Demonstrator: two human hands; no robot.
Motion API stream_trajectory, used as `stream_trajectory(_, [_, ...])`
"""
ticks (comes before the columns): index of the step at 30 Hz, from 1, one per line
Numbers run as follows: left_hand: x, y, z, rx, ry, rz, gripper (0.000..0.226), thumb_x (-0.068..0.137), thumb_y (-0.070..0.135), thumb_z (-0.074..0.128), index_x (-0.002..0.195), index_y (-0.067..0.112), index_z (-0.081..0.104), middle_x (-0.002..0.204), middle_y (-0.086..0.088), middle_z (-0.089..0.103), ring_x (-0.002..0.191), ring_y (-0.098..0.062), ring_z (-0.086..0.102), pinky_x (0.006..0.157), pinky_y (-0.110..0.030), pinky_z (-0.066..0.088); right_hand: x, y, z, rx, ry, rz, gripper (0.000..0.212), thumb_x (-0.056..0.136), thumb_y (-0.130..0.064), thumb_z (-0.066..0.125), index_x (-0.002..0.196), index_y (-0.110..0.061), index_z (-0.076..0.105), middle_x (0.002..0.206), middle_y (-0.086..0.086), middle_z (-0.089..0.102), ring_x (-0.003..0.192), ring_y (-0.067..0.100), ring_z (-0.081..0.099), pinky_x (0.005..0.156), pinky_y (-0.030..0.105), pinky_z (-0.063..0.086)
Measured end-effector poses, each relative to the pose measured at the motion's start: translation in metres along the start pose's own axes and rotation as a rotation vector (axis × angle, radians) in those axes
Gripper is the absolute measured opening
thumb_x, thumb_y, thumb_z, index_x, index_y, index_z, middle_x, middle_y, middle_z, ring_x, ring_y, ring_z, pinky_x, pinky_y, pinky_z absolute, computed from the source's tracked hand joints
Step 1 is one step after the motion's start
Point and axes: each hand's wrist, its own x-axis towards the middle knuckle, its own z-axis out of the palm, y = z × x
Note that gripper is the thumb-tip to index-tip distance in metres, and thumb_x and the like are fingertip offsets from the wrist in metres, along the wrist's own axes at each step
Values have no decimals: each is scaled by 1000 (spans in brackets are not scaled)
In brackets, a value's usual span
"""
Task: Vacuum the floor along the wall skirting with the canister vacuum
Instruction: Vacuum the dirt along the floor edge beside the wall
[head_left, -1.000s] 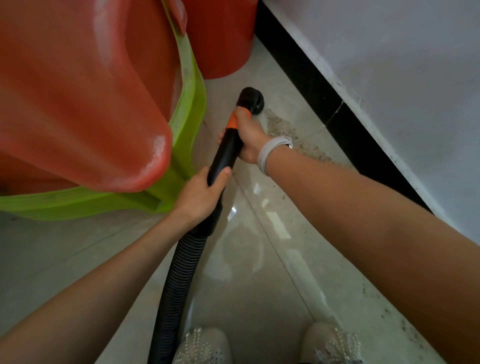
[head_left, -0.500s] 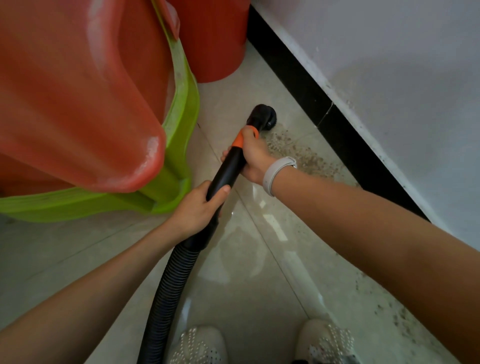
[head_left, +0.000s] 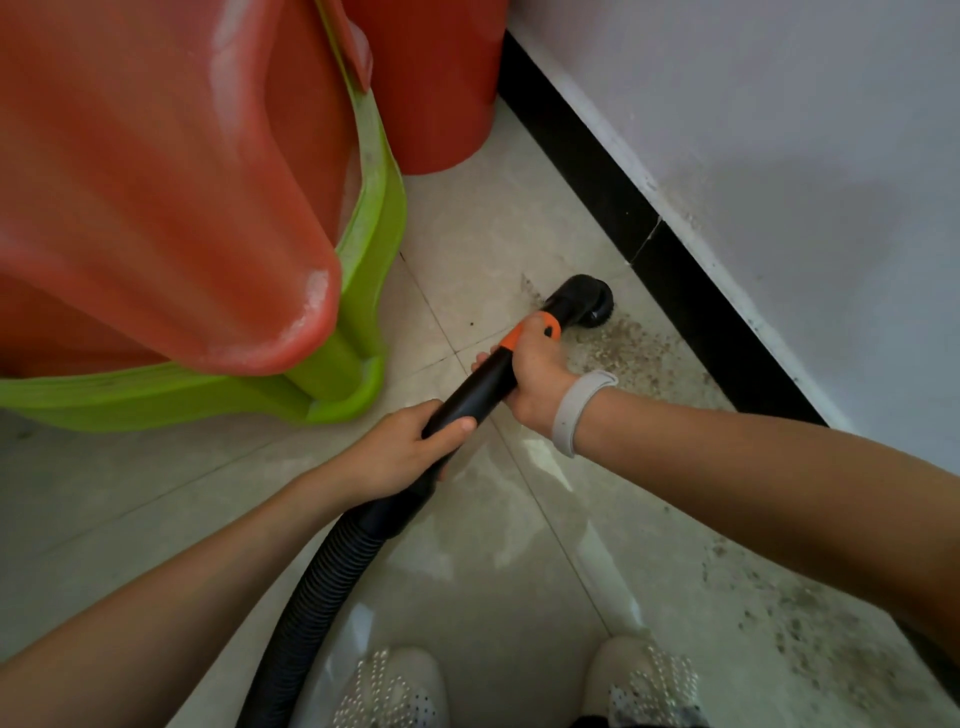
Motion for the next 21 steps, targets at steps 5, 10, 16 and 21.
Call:
stream_trajectory(5, [7, 7, -4, 10, 155, 11, 30, 92, 40, 51, 74, 16, 49, 60, -1, 63, 55, -15, 61, 59, -29, 48, 2, -19, 21, -15, -77, -42, 35, 100, -39, 40, 107, -5, 42, 77, 11, 51, 58, 22, 57, 55, 34, 53])
stream_trajectory(10, [21, 14, -15, 17, 304, -21, 31, 93, 41, 50, 79, 14, 51, 63, -1, 62, 56, -17, 61, 57, -26, 47, 13, -39, 52, -64, -212, -34, 36, 99, -40, 43, 113, -6, 41, 74, 11, 48, 55, 23, 53, 57, 37, 52])
stream_trajectory(16, [35, 14, -21, -24, 289, -38, 31, 94, 38, 52, 80, 11, 52, 60, -2, 61, 47, -6, 58, 49, -16, 44, 20, -48, 60, -119, -195, -30, 33, 100, -36, 41, 112, -5, 41, 72, 12, 49, 55, 23, 53, 59, 37, 52])
stream_trajectory(21, [40, 18, -12, -39, 187, -8, 33, 94, 37, 51, 84, 6, 53, 64, -6, 63, 55, -18, 60, 57, -28, 49, 24, -47, 39, -58, -145, -28, 35, 100, -35, 41, 116, -4, 44, 74, 11, 49, 54, 22, 54, 53, 33, 53])
